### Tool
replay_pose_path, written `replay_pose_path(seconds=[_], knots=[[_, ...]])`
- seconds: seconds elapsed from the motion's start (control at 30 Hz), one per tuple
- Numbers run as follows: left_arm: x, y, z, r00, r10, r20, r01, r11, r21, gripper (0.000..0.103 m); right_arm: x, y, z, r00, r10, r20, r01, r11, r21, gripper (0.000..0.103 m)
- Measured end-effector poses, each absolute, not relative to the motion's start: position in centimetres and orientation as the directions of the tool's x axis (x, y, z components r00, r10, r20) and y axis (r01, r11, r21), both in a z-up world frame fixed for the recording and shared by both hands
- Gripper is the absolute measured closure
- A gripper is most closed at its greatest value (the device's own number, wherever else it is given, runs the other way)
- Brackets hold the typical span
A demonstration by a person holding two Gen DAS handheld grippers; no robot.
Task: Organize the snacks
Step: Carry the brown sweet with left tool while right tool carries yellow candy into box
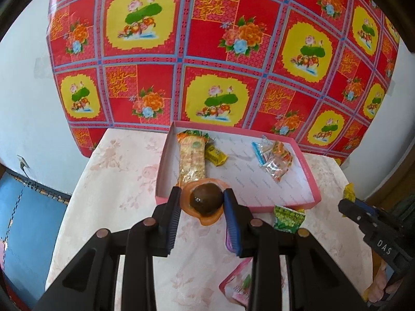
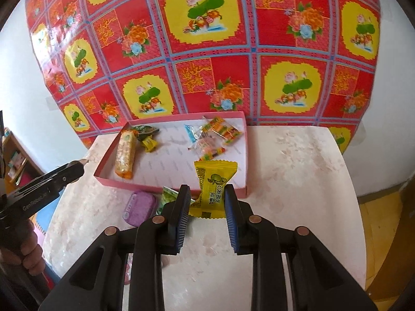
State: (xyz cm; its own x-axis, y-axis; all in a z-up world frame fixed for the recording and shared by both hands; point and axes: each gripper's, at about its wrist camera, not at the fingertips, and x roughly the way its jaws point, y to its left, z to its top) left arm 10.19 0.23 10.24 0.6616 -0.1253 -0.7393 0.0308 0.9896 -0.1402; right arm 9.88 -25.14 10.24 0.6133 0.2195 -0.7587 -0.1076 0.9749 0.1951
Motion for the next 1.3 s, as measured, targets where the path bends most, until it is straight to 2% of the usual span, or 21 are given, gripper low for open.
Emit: replay_pose_path(seconds=[0.43,1.03,1.3], knots=[[13.7,-2.1,8.3,0.615,-0.150,-0.774,0.067,0.988,-0.139,0.069,13.2,-24.8,9.3,0.595,0.244,-0.765,-0.118,0.969,0.218,0.076],[17.8,-4.8,4.3,0.553,-0.160,-0.818,0.105,0.987,-0.123,0.069,16.6,-25.4,4.9,0.539,0.248,-0.805,-0.096,0.967,0.234,0.076],[19.3,-5.9,2.7,0.547,-0.130,-0.827,0.120,0.990,-0.075,0.069,17.8,-24.9,3.7,0.534,0.242,-0.810,-0.115,0.970,0.214,0.076]])
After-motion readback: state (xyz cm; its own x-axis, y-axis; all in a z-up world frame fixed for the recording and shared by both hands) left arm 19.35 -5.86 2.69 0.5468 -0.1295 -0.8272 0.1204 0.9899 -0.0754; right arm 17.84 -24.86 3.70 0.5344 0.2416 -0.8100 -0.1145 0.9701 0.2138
